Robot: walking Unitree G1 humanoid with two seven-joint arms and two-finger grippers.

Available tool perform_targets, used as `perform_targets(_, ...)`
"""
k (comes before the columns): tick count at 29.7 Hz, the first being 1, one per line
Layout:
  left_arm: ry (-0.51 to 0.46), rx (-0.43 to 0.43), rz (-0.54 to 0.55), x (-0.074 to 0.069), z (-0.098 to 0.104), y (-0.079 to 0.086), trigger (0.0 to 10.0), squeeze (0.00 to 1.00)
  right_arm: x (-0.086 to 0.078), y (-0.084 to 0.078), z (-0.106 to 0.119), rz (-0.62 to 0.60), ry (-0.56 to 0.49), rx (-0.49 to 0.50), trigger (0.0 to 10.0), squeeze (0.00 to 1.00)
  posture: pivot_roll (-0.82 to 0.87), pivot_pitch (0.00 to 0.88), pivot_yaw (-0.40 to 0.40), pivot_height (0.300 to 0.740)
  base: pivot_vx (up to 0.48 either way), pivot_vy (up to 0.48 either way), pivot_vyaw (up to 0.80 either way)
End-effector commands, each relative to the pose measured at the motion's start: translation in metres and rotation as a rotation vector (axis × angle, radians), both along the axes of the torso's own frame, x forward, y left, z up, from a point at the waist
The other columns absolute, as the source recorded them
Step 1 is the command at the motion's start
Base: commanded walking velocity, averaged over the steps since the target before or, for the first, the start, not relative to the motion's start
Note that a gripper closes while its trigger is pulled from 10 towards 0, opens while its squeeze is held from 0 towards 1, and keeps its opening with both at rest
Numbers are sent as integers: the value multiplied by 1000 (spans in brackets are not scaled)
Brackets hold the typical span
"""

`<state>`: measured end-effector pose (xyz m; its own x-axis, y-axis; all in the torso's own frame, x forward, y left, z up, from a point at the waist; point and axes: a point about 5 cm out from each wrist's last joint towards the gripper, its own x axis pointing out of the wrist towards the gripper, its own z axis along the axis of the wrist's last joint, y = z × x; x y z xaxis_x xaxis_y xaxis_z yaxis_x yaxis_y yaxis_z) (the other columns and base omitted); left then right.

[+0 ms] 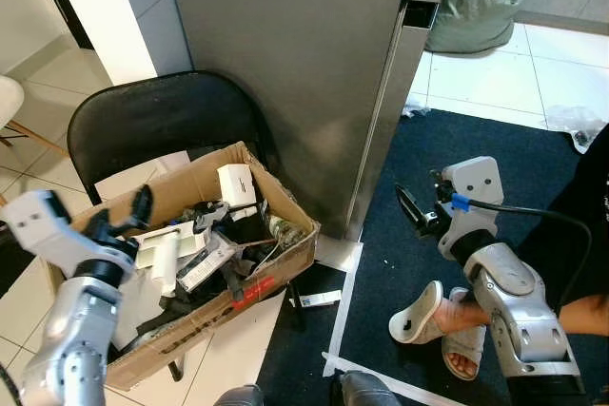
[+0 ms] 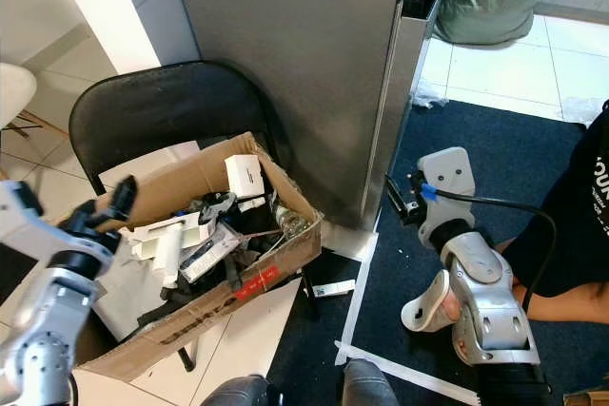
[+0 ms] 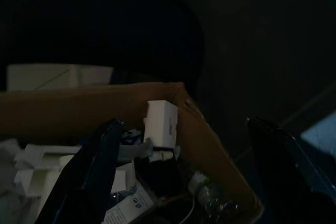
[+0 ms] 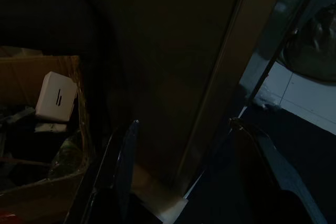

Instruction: Picking trash to rubbish bin

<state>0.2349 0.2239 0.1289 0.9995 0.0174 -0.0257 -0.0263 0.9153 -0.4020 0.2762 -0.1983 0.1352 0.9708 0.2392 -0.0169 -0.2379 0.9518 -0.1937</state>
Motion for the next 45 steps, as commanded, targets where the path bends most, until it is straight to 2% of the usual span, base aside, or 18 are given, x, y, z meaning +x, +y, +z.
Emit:
perform_targets(1,-14,69,-26,-2,4,-2,10000,0,-1,0,-3,-3,16,1,10000,0,-114,80,39,740,0,0,0)
perform_targets(6,-16,148,-56,0,5,-8,10000,0,0,0,-3,-4,16,5,10000,0,-115,80,40,740,0,0,0)
perform_targets(12,-6,161,-64,1,3,-10,10000,0,0,-1,-3,-6,16,6,10000,0,-118,78,41,740,0,0,0)
perform_targets(18,-3,193,-83,1,2,-14,10000,0,0,-1,-3,-5,17,8,10000,0,-118,75,39,740,-311,0,0)
perform_targets(45,6,201,-86,1,0,-14,10000,0,0,0,-4,1,22,11,10000,0,-121,75,38,740,-352,0,0)
